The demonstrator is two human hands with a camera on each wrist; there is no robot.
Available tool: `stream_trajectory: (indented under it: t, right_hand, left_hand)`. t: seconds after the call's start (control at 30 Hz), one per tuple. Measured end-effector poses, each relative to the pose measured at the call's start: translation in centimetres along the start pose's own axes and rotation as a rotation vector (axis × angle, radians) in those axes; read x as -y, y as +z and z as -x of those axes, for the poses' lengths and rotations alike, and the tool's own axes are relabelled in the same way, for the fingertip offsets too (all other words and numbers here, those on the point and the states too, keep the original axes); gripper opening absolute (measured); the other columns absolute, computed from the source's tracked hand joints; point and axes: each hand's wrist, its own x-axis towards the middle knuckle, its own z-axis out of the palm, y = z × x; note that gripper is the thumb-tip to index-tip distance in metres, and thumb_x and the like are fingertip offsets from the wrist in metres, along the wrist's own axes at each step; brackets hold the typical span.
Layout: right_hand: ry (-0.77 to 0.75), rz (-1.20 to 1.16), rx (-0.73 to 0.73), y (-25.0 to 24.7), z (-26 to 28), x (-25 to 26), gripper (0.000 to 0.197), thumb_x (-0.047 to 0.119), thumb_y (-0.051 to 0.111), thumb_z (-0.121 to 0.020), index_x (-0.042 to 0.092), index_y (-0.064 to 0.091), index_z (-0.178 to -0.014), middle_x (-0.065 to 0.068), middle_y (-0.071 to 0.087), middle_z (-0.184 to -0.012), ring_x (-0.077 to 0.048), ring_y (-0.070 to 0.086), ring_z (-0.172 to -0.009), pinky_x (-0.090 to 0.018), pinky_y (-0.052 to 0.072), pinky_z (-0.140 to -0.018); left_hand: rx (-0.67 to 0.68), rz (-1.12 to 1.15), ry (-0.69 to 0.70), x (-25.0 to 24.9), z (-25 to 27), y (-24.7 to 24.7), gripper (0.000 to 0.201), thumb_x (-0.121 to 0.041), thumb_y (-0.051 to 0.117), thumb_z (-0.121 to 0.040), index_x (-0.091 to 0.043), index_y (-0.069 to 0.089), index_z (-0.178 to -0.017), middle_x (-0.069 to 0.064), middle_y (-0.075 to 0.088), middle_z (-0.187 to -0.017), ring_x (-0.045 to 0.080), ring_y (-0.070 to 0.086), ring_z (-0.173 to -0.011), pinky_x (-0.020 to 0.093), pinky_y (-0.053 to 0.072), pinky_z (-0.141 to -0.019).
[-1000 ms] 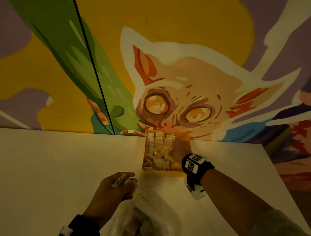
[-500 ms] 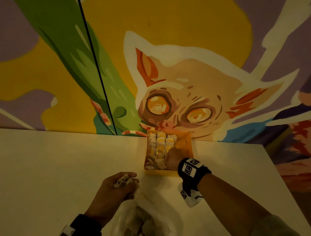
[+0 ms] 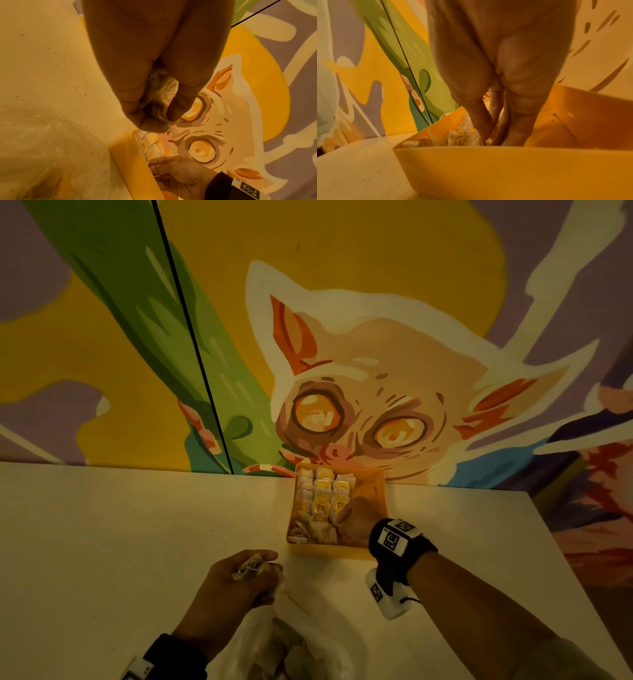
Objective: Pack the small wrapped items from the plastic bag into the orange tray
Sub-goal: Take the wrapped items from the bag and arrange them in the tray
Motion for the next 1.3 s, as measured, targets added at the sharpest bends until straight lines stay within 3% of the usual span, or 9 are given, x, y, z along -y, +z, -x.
stream_trajectory:
  t: [0.1, 0.3, 0.4, 0.5, 0.77, 0.87, 1.0, 1.1, 1.3]
  right_hand:
    - [-0.037, 0.08, -0.027, -0.5, -0.3, -0.7, 0.029, 0.014, 0.06, -0.091, 0.005, 0.064, -0.118, -0.008, 0.057, -0.132, -0.026, 0.054, -0.117, -0.036, 0.047, -0.1]
    - [-0.048, -0.041, -0.07, -0.4, -1.2, -0.9, 0.023, 0.0, 0.054, -0.09, -0.003, 0.068, -0.108, -0.018, 0.062, -0.118, -0.031, 0.059, -0.105, -0.018, 0.04, -0.059]
    - [-0.067, 0.009, -0.014, -0.2, -1.2, -1.1, 0.023, 0.008, 0.056, -0.091, 0.008, 0.069, -0.11, -0.011, 0.062, -0.12, -0.027, 0.059, -0.105, -0.026, 0.052, -0.078]
    - [-0.08, 0.041, 0.004, -0.1, -1.4, -1.6, 0.026, 0.01, 0.054, -0.091, 0.013, 0.068, -0.113, -0.007, 0.061, -0.125, -0.026, 0.056, -0.117, -0.035, 0.048, -0.098]
    - [-0.192, -0.029, -0.098, -0.7, 0.0, -1.1, 0.025, 0.009, 0.056, -0.089, 0.013, 0.066, -0.112, -0.004, 0.06, -0.124, -0.02, 0.056, -0.116, -0.025, 0.045, -0.089]
    - [-0.35, -0.231, -0.2, -0.5, 3.6, 0.7, 0.017, 0.01, 0.059, -0.09, 0.019, 0.069, -0.1, 0.005, 0.066, -0.104, -0.011, 0.061, -0.097, -0.015, 0.044, -0.075]
    - [-0.552, -0.404, 0.062, 0.7, 10.0, 3.1, 0.006, 0.023, 0.066, -0.091, 0.027, 0.069, -0.093, 0.014, 0.066, -0.083, 0.001, 0.062, -0.073, -0.013, 0.046, -0.062]
    - [-0.579, -0.373, 0.125, 2.2, 12.7, 3.3, 0.014, 0.034, 0.07, -0.086, 0.029, 0.068, -0.099, 0.009, 0.064, -0.089, -0.005, 0.064, -0.076, -0.018, 0.049, -0.063]
    - [-0.515, -0.451, 0.044, 3.6, 14.3, 2.6, 0.016, 0.022, 0.076, -0.082, 0.037, 0.068, -0.084, 0.006, 0.061, -0.084, -0.025, 0.067, -0.074, -0.038, 0.059, -0.062]
  left_hand:
    - [0.01, 0.007, -0.007, 0.0, 0.1, 0.3, 0.02, 0.001, 0.065, -0.085, -0.01, 0.07, -0.101, 0.012, 0.074, -0.093, 0.028, 0.07, -0.09, 0.032, 0.057, -0.068]
    - [0.022, 0.014, -0.014, -0.2, 0.3, 0.5, 0.019, 0.0, 0.065, -0.086, -0.009, 0.07, -0.101, 0.013, 0.074, -0.094, 0.028, 0.07, -0.091, 0.032, 0.057, -0.068]
    - [0.022, 0.022, -0.019, -0.3, 0.5, 0.4, 0.019, 0.001, 0.064, -0.086, -0.009, 0.07, -0.102, 0.012, 0.074, -0.094, 0.026, 0.07, -0.092, 0.032, 0.057, -0.069]
    - [0.018, 0.046, -0.024, -0.4, 0.6, 0.4, 0.02, 0.0, 0.063, -0.087, -0.007, 0.069, -0.104, 0.014, 0.073, -0.099, 0.027, 0.07, -0.095, 0.034, 0.058, -0.071]
    - [0.037, 0.224, -0.044, -0.9, 1.2, 0.5, 0.019, -0.009, 0.052, -0.096, -0.004, 0.066, -0.108, 0.017, 0.068, -0.11, 0.031, 0.065, -0.105, 0.038, 0.058, -0.075]
    - [0.033, 0.318, -0.056, -1.1, 1.4, 0.7, 0.022, -0.009, 0.048, -0.097, 0.0, 0.065, -0.108, 0.023, 0.065, -0.115, 0.034, 0.063, -0.108, 0.039, 0.058, -0.072]
    - [-0.003, 0.413, -0.103, -1.2, 1.7, 1.1, 0.025, -0.012, 0.048, -0.097, 0.002, 0.064, -0.111, 0.027, 0.06, -0.118, 0.039, 0.06, -0.113, 0.04, 0.059, -0.073]
    - [0.034, 0.414, -0.115, -1.4, 2.3, 1.6, 0.025, -0.01, 0.05, -0.096, 0.002, 0.067, -0.109, 0.024, 0.064, -0.108, 0.035, 0.061, -0.101, 0.043, 0.056, -0.085]
    - [0.027, 0.303, -0.108, -1.2, 3.1, 2.0, 0.02, -0.004, 0.058, -0.089, -0.001, 0.069, -0.106, 0.018, 0.072, -0.095, 0.028, 0.068, -0.086, 0.046, 0.054, -0.091]
